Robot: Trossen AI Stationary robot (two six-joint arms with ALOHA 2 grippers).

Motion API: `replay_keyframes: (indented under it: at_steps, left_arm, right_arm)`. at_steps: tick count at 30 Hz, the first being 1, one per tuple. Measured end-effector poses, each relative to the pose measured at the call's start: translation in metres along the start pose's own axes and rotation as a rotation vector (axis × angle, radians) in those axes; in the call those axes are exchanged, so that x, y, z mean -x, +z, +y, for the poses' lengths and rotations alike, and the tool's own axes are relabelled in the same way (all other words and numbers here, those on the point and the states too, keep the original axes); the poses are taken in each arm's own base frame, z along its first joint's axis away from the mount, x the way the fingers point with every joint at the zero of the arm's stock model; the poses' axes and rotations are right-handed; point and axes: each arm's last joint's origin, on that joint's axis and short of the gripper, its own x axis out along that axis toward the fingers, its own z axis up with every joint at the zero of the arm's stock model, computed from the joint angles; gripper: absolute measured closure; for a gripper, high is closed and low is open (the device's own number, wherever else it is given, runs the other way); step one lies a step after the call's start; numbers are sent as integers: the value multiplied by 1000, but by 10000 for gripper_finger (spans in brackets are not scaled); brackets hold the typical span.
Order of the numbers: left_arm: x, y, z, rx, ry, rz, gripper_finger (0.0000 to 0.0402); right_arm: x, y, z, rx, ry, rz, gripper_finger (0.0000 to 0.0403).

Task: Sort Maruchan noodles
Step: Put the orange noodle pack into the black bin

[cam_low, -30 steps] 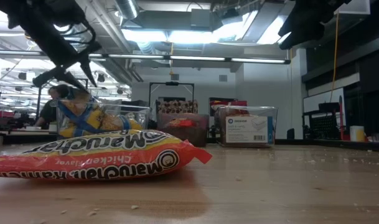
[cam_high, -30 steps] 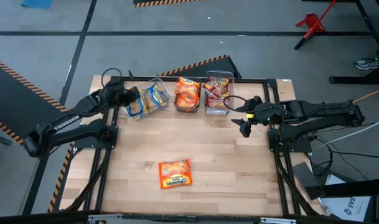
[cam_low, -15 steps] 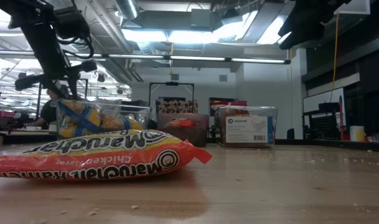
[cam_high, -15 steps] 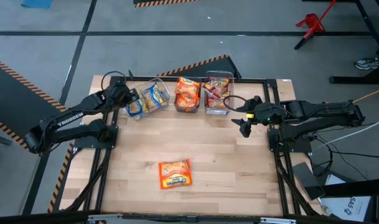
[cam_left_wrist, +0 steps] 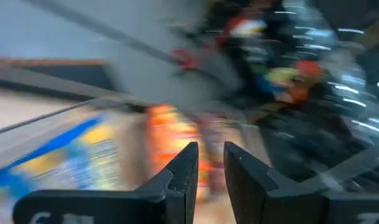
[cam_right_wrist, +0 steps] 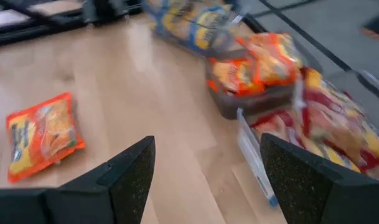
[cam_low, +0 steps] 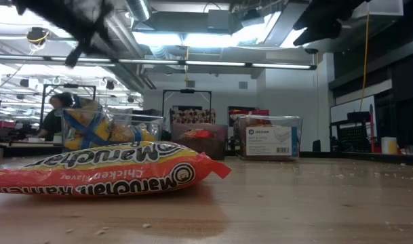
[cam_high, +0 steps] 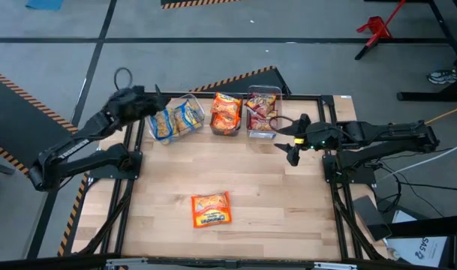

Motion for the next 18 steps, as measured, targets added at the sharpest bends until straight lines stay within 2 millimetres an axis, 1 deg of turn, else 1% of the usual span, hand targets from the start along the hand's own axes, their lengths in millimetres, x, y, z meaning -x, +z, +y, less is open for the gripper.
replay_keyframes:
  at_steps: [2,4,7,9,13,18]
  left_arm:
    - [13,9,-16,-43,-147,5,332]
    - [25,14,-28,-82,-265,24,332]
    - [40,20,-42,-116,-405,32,332]
    - [47,21,-47,-127,-461,39,332]
    - [59,21,-53,-137,-551,67,332]
    - [65,13,-58,-165,-685,238,332]
  right_arm:
    - [-9,3,5,52,38,-8,125]
    - [-22,7,13,105,102,-19,125]
    - [-51,11,28,138,211,-26,125]
    - [-73,10,37,134,263,-17,125]
    - [-115,-2,51,63,334,53,125]
    - [-154,-24,61,-37,398,187,125]
